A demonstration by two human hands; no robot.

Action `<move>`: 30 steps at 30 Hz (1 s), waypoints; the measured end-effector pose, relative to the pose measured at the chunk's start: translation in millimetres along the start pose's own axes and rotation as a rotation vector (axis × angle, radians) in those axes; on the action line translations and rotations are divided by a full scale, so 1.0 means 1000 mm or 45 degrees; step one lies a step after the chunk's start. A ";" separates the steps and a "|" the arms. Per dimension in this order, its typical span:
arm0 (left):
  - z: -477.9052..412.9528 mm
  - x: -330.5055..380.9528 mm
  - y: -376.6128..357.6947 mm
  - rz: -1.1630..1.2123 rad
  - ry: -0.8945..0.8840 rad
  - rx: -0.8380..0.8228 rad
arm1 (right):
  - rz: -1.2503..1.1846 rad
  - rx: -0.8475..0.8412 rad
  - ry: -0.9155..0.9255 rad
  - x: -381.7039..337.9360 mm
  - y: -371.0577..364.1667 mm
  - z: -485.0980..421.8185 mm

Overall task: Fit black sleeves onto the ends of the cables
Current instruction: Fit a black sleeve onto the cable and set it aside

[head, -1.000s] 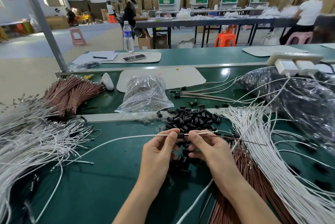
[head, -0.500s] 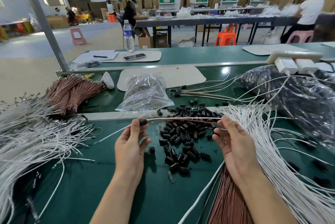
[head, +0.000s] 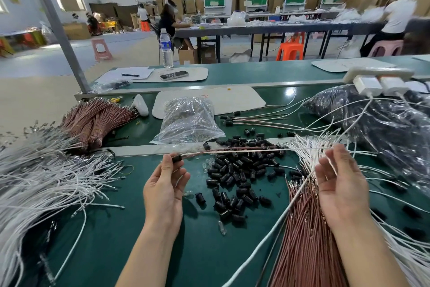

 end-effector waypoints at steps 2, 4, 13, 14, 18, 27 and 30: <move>0.000 -0.004 -0.001 0.017 0.026 -0.005 | -0.092 -0.042 -0.042 0.001 -0.001 0.000; 0.000 -0.006 -0.002 0.091 0.078 0.004 | -0.158 -0.154 -0.135 0.008 -0.009 0.004; 0.030 -0.027 -0.033 -0.031 0.140 -0.352 | 0.668 -0.794 -0.171 0.079 -0.055 0.063; 0.038 -0.031 -0.040 -0.125 0.094 -0.452 | 0.701 -0.817 -0.145 0.083 -0.057 0.067; 0.063 -0.045 -0.055 -0.402 -0.043 -0.690 | 0.687 -0.758 -0.046 0.078 -0.058 0.069; 0.052 -0.044 -0.045 -0.392 -0.042 -0.531 | 0.620 -0.568 -0.158 0.081 -0.049 0.057; 0.048 -0.044 -0.044 -0.443 -0.047 -0.535 | 0.602 -0.536 -0.186 0.081 -0.048 0.054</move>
Point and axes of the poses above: each hand's wrist, its own z-axis away from the middle knuckle, its own y-axis out of the back of the hand, x = y × z, the point moved 7 cm from there along -z, towards the middle knuckle, and after that the axes turned 9 degrees about x, right-handed, at the moved point
